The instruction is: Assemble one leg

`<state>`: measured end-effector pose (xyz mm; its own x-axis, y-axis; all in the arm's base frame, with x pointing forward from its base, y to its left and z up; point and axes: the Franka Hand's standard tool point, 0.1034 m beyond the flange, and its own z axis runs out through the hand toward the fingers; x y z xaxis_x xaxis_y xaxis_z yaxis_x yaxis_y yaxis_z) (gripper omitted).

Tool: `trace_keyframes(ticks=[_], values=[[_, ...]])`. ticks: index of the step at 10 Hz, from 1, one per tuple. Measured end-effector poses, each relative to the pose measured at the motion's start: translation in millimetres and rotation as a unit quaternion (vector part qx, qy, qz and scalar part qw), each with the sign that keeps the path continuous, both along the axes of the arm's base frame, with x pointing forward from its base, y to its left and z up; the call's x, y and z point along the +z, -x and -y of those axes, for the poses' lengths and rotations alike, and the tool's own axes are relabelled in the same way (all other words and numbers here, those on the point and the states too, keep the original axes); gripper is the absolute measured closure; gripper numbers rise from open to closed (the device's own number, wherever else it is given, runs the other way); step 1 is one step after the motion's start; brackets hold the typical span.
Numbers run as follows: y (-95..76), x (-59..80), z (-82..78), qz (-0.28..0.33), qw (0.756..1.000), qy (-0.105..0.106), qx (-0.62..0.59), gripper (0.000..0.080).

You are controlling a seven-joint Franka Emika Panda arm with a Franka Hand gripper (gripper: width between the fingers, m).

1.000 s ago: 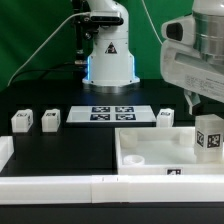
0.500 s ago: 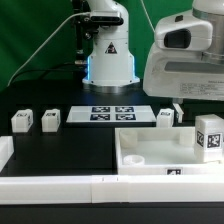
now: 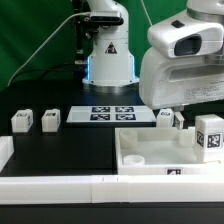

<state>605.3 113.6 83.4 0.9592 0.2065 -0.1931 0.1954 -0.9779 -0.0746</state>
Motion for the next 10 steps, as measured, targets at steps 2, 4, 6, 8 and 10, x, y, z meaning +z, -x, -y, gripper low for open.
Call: trace_keyframes(ticks=[2, 4, 6, 8, 10], values=[[0.1, -0.1, 0.2, 0.0, 1.0, 0.0, 0.0, 0.0157], [0.2, -0.3, 0.2, 0.0, 1.0, 0.0, 0.0, 0.0319], [0.2, -0.3, 0.2, 0.0, 1.0, 0.0, 0.0, 0.0504], [0.2, -0.3, 0.1, 0.0, 1.0, 0.0, 0.0, 0.051], [0.2, -0.3, -0.2, -0.001, 1.0, 0.004, -0.017, 0.051]])
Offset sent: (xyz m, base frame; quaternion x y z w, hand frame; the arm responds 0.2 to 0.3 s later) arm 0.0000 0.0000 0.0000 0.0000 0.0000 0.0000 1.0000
